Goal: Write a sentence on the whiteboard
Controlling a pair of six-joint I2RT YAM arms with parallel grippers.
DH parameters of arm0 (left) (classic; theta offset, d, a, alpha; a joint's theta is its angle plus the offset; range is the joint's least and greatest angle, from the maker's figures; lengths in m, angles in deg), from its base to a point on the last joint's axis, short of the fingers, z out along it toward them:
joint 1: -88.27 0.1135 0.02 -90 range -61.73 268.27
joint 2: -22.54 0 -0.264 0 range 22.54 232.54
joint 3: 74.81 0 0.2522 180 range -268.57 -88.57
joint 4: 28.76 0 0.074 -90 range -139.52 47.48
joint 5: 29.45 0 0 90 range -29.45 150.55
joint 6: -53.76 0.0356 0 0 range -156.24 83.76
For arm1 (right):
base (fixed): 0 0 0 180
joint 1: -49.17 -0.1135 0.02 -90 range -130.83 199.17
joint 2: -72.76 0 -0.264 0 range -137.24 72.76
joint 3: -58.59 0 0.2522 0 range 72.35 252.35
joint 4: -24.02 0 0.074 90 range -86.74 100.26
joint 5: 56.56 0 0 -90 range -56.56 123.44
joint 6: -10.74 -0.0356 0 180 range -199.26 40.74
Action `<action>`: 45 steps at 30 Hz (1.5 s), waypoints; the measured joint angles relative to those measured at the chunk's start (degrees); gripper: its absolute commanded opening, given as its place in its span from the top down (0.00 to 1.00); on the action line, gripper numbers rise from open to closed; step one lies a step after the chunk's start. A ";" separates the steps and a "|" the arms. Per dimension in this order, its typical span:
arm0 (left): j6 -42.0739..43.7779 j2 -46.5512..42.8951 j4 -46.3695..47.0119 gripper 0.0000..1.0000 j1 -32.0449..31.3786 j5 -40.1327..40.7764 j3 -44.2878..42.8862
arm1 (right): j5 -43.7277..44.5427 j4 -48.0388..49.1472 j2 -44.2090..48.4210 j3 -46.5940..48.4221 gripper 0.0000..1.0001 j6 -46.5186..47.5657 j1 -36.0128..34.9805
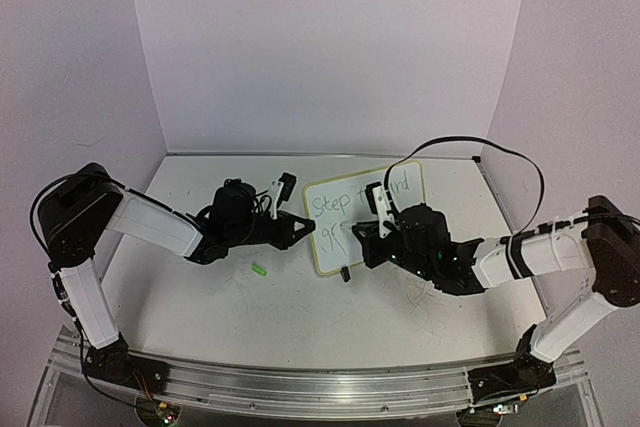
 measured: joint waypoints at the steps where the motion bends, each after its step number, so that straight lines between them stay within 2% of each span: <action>1: 0.01 0.00 0.00 1.00 0.00 0.00 0.00 | -0.26 0.18 -0.23 0.00 1.00 0.08 0.04; 21: 0.04 -0.04 -0.02 1.00 0.02 0.11 0.00 | -1.54 2.66 -3.69 0.57 1.00 0.25 0.01; 45: 0.02 -0.04 -0.04 1.00 0.07 0.22 0.00 | 3.54 2.92 -3.54 0.57 1.00 -1.38 -0.45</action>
